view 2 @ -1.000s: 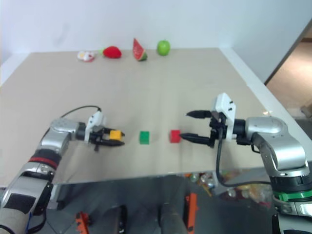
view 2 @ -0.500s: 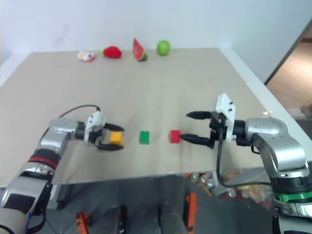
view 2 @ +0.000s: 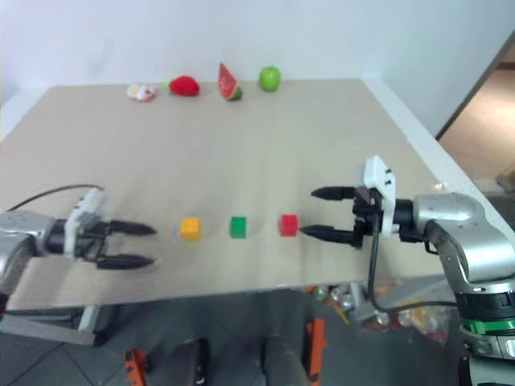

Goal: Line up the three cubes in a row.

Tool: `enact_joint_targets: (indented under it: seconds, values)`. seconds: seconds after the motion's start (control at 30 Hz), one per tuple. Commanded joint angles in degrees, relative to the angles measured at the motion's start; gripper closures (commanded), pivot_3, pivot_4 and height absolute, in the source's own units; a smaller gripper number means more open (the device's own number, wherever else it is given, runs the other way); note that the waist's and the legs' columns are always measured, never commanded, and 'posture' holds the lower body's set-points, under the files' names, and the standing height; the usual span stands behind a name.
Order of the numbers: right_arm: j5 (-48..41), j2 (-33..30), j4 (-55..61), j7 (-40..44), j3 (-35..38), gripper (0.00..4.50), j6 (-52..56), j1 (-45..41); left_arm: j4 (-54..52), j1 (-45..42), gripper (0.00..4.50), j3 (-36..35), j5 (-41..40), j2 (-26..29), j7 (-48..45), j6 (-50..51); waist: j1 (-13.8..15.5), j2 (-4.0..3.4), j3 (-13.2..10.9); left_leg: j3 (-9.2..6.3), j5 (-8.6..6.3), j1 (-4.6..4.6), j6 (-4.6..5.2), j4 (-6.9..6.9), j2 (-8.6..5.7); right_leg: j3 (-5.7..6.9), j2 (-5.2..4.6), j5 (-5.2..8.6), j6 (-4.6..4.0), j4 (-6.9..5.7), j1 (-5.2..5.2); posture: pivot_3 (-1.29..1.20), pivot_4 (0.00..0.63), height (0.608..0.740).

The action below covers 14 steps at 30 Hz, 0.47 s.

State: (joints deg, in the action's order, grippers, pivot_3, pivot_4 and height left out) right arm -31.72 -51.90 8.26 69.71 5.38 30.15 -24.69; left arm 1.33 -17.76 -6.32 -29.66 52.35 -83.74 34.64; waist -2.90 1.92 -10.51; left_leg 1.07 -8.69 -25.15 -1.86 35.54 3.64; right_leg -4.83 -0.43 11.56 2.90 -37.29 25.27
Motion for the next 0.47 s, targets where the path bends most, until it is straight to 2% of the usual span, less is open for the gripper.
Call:
enact_joint_targets:
  seconds: [0.03, 0.2, 0.33, 0.47]
  values:
    - [0.1, -0.8, -0.9, 1.0, 1.1, 0.13, -1.3, -2.5, -4.5, 2.5, 0.22, -7.7, -5.4, 1.9, 4.7, 6.8, 0.1, 0.0, 0.0, 0.0, 0.0, 0.02, 0.0, 0.0, 0.0, 0.01, -0.01, -0.01, -0.02, 0.0, 0.0, 0.0, 0.15, 0.74]
    - [1.2, -1.3, -3.5, 2.0, 1.2, 0.13, -2.6, -1.2, -5.1, 8.5, 0.22, -14.0, -4.0, 0.7, 13.2, 5.9, 0.1, 0.0, 0.0, 0.02, 0.0, 0.06, 0.0, 0.02, -0.01, 0.06, -0.08, -0.02, -0.05, 0.01, -0.01, 0.0, 0.15, 0.74]
    - [3.1, -1.8, -5.9, 1.5, 2.2, 0.13, -4.4, 1.8, -6.8, 12.8, 0.22, -14.8, -3.5, 0.2, 15.3, 3.1, 0.2, 0.0, 0.0, 0.08, -0.02, 0.01, -0.02, -0.03, -0.01, 0.09, -0.14, 0.01, -0.09, 0.07, 0.01, 0.0, 0.15, 0.74]
    - [2.6, -1.3, -6.0, 0.2, 3.7, 0.13, -4.4, 3.5, -7.6, 13.5, 0.22, -14.2, -5.7, -0.7, 15.9, 4.0, 0.2, 0.0, 0.0, 0.14, -0.03, -0.01, -0.05, -0.06, -0.01, 0.09, -0.16, 0.02, -0.09, 0.1, 0.04, 0.0, 0.15, 0.74]
